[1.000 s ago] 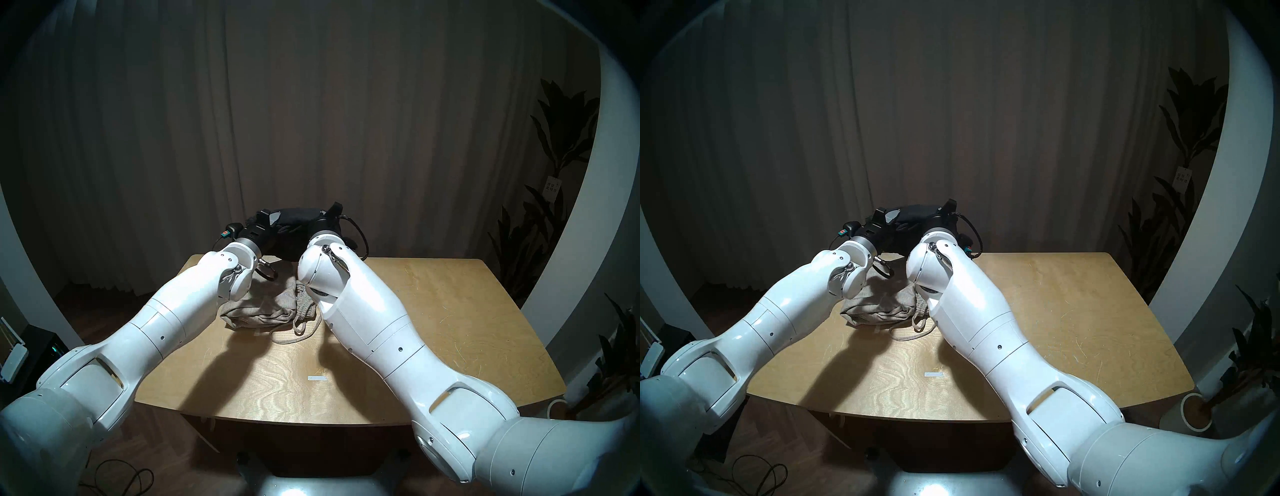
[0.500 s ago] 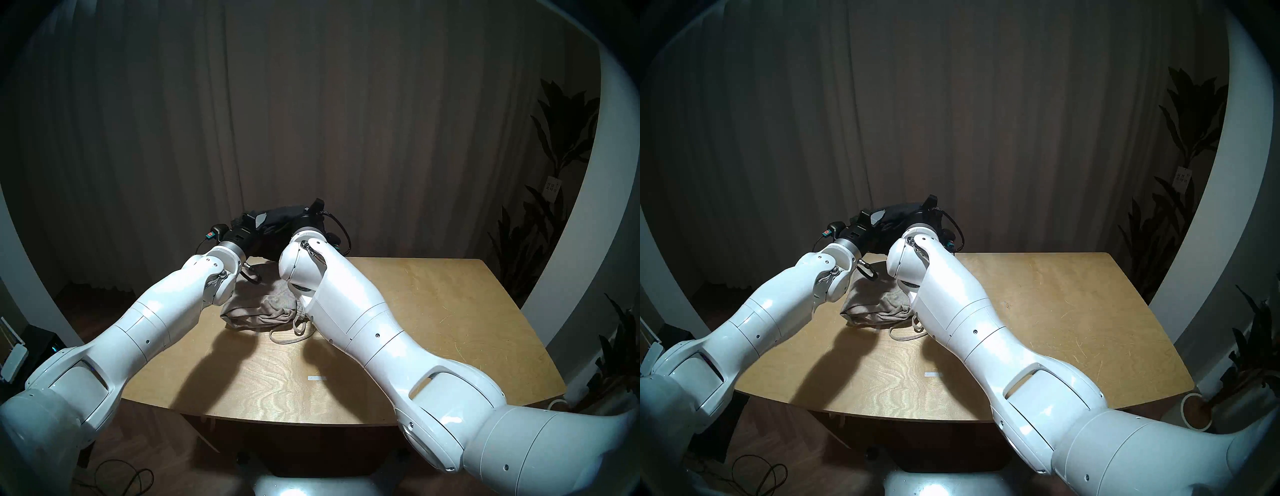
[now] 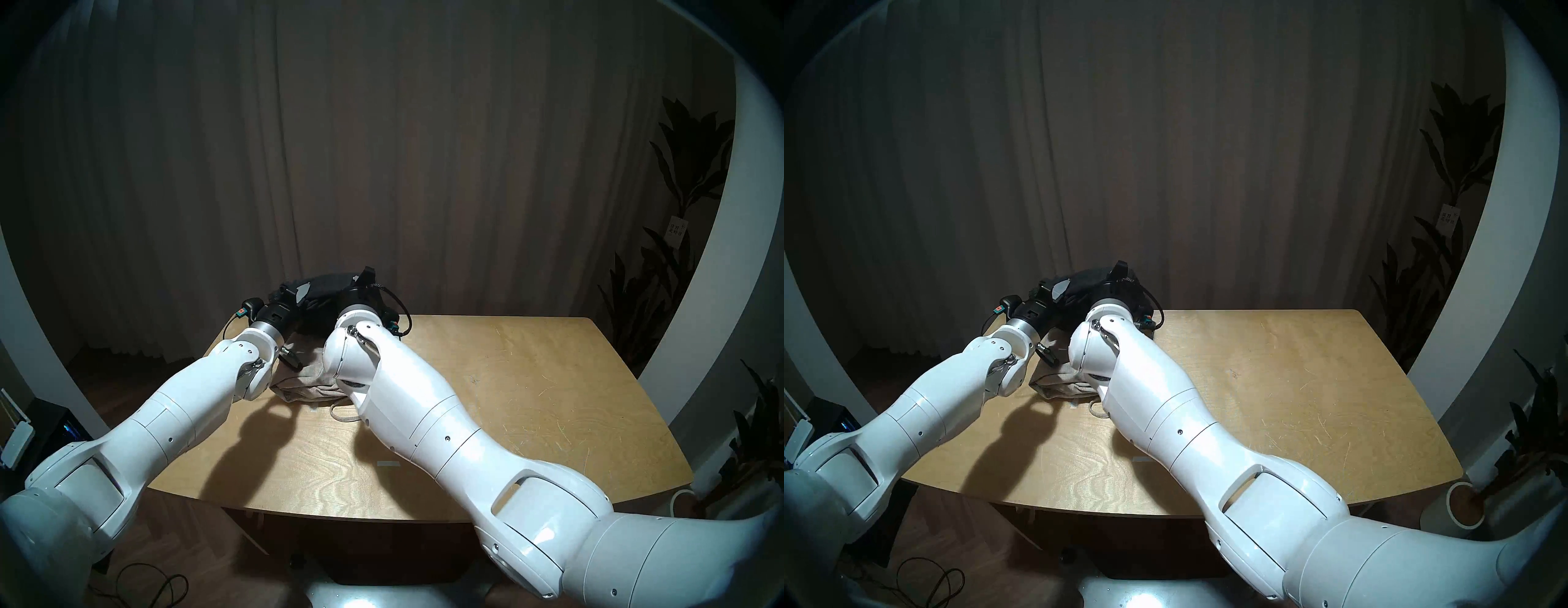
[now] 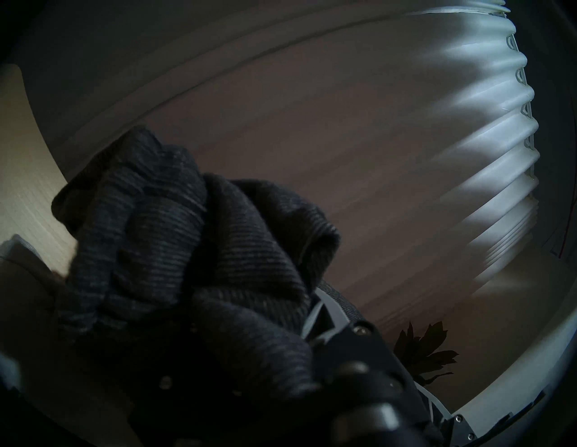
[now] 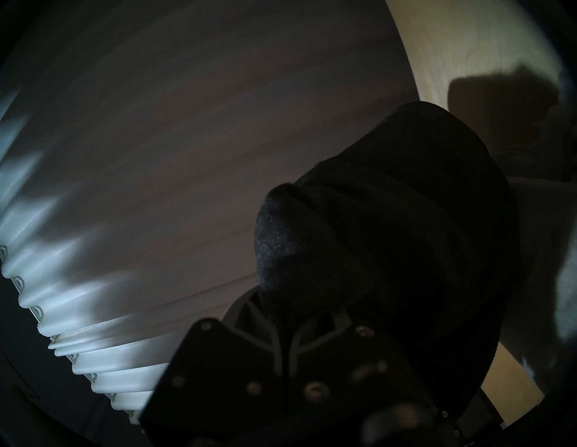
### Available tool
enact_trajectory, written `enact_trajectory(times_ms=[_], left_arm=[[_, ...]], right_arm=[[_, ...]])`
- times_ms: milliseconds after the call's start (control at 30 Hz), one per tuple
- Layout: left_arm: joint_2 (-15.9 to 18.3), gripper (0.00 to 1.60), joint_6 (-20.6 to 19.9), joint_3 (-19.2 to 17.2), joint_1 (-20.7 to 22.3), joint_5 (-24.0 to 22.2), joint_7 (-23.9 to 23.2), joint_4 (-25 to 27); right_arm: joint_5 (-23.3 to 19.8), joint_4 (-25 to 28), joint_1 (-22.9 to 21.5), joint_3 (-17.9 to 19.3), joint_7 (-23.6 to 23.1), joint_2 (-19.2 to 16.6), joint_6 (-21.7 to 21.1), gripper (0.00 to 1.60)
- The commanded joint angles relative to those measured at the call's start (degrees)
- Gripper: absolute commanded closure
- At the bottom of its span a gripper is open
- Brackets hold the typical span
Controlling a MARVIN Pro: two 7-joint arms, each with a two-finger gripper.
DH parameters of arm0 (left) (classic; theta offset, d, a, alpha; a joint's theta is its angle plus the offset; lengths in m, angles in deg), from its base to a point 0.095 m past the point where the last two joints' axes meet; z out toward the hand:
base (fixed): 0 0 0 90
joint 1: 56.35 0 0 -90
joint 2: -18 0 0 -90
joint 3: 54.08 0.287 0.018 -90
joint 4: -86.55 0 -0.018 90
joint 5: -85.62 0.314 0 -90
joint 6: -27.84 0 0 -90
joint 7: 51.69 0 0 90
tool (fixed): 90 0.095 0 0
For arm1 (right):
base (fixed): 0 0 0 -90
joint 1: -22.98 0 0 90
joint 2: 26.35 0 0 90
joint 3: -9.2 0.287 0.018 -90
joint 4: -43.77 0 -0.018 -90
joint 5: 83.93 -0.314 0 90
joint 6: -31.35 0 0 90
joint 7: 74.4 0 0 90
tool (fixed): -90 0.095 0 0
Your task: Fold pants twice and stack them
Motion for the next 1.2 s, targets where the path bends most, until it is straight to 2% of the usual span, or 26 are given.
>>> enact_trajectory(times_ms=[0, 233, 333, 400, 467, 533, 700, 800, 867, 1033, 1167], left_arm=[[-0.02, 1.6, -0.57, -1.74, 3.82, 0.53, -3.32, -1.11], [-1.71, 1.6, -2.02, -1.28, 4.07, 0.94, -7.03, -5.69], [-1.72, 1.6, -3.23, -1.36, 2.08, 0.4, -10.64, -7.2], [-1.23, 1.6, -3.39, -1.43, 1.1, 0.12, -11.26, -6.59], [0.62, 1.6, -3.69, -1.96, -2.12, -1.19, -12.24, -3.46], [1.35, 1.6, -3.32, -1.88, -3.2, -1.18, -12.31, -2.21], [3.92, 1.6, -5.5, -1.58, -8.18, -3.96, -11.59, 1.37], [3.96, 1.6, -5.8, -0.98, -9.6, -4.51, -10.72, 1.15], [3.74, 1.6, -6.0, -0.79, -9.88, -4.72, -10.26, 0.71], [4.6, 1.6, -4.59, -0.44, -12.35, -5.14, -9.16, 3.44], [5.13, 1.6, -3.52, -0.08, -13.16, -5.0, -6.97, 5.38]], right_arm=[[0.27, -0.79, -2.42, -0.08, -1.8, 3.0, 0.01, 1.6], [0.13, -2.67, -1.77, -0.18, -3.15, 3.67, 0.03, 1.6], [0.32, -2.25, 0.52, -0.82, -4.22, 3.06, 0.05, 1.6], [0.3, -1.69, 1.14, -1.0, -3.95, 2.74, 0.23, 1.6], [0.39, -0.03, 2.83, -1.65, -3.41, 1.79, 0.65, 1.6], [0.53, 0.7, 3.54, -2.07, -3.18, 1.34, 0.61, 1.6], [0.84, 5.29, 7.72, -4.02, -2.17, -0.92, 1.31, 1.6], [0.9, 7.87, 9.6, -4.98, -1.29, -2.38, 1.96, 1.6], [0.97, 7.6, 9.81, -5.29, -1.58, -2.49, 2.17, 1.6], [1.66, 12.65, 12.65, -7.09, 0.86, -5.81, 4.3, 1.6], [2.14, 13.86, 13.04, -8.02, 3.67, -6.73, 6.34, 1.6]])
